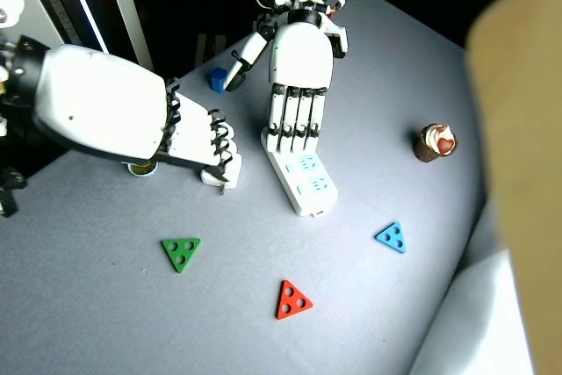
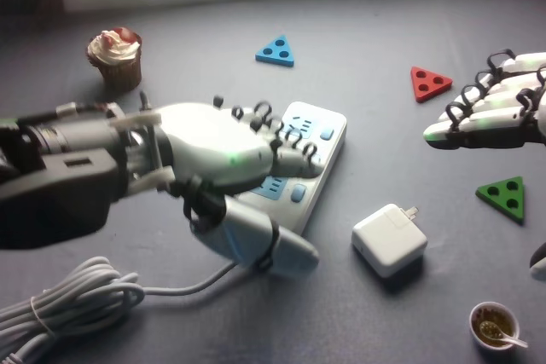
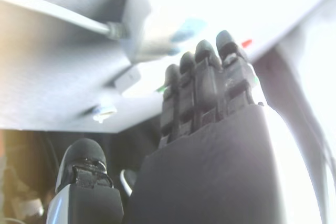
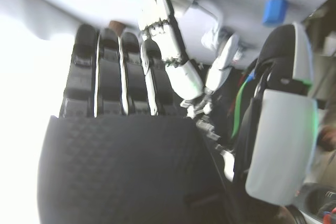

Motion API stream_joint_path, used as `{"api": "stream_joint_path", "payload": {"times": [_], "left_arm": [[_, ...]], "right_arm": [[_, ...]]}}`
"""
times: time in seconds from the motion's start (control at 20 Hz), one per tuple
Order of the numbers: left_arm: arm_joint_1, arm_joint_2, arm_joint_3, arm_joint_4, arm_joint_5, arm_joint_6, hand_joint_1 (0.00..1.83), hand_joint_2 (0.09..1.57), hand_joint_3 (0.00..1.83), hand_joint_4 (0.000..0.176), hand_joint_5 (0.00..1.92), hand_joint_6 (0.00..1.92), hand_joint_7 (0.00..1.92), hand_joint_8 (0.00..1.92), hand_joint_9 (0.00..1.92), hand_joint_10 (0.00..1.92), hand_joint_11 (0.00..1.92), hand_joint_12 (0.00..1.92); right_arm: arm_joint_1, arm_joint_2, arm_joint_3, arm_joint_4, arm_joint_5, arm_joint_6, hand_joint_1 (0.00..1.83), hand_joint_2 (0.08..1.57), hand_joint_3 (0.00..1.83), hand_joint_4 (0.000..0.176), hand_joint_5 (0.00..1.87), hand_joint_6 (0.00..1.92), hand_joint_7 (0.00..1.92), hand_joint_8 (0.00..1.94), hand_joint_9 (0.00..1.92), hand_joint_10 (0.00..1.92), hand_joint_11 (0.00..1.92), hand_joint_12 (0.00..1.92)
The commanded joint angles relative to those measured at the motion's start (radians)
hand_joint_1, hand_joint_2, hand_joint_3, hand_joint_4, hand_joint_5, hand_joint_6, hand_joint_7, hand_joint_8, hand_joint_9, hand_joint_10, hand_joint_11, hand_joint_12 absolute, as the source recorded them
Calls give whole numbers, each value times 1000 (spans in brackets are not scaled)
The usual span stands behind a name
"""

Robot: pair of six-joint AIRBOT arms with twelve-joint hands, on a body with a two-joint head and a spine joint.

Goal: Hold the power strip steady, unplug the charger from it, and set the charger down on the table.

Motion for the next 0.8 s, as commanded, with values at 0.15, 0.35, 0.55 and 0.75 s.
{"api": "stream_joint_path", "payload": {"times": [0.15,0.35,0.55,0.75], "left_arm": [[-86,25,-30,-10,-75,-2,9,1061,0,0,186,4,207,4,170,4,9,308],[-142,35,-60,-45,-70,-2,25,1060,0,0,196,2,219,3,188,6,17,313],[-198,36,-68,-48,-30,-2,10,1063,0,0,184,3,212,3,181,4,24,320],[-209,40,-74,-62,-26,-2,28,1060,0,0,189,7,225,7,195,8,35,330]], "right_arm": [[1,9,0,62,29,2,689,874,2,0,182,1,192,3,186,3,0,466],[2,9,14,149,28,-44,715,880,1,0,166,0,196,2,191,2,0,442],[-3,10,12,146,16,-126,703,890,0,0,177,0,206,0,203,1,0,561],[-15,10,15,146,17,-129,699,895,1,0,181,1,199,0,201,0,0,591]]}}
